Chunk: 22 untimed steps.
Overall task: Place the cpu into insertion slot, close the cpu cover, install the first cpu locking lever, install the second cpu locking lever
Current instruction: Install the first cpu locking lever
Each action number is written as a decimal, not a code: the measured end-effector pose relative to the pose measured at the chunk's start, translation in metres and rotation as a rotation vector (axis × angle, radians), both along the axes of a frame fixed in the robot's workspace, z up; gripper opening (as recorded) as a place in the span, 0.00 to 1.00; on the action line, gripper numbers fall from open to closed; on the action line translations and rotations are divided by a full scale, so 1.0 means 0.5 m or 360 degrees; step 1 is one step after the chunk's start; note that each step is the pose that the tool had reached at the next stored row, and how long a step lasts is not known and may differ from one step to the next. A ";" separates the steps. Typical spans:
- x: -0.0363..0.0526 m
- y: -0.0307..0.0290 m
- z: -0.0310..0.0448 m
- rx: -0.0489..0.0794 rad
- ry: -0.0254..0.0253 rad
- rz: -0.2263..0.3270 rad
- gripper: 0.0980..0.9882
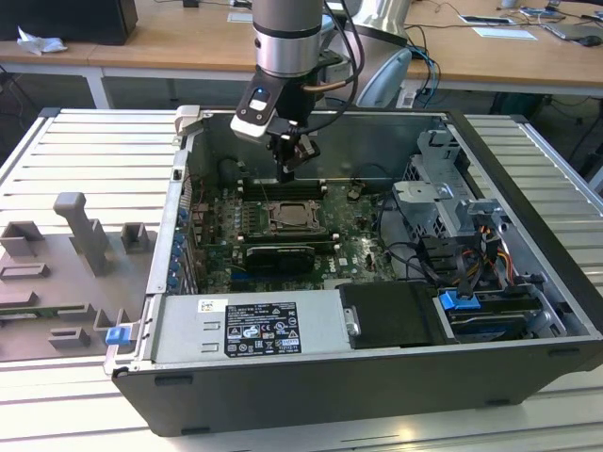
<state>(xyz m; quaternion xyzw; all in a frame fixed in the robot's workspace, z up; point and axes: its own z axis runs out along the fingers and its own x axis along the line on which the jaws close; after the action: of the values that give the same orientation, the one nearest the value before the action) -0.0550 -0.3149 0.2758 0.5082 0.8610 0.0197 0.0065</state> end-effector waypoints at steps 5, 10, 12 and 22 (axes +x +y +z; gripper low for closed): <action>0.000 0.000 0.000 0.0000 0.00000 0.0018 0.01; 0.000 0.000 0.000 0.0000 0.00000 0.0035 0.01; 0.000 0.000 0.000 0.0000 0.00001 0.0042 0.01; 0.000 0.000 -0.001 0.0000 -0.00001 0.0203 0.01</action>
<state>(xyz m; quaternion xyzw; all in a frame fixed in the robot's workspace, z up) -0.0550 -0.3149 0.2755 0.4523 0.8916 0.0202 0.0052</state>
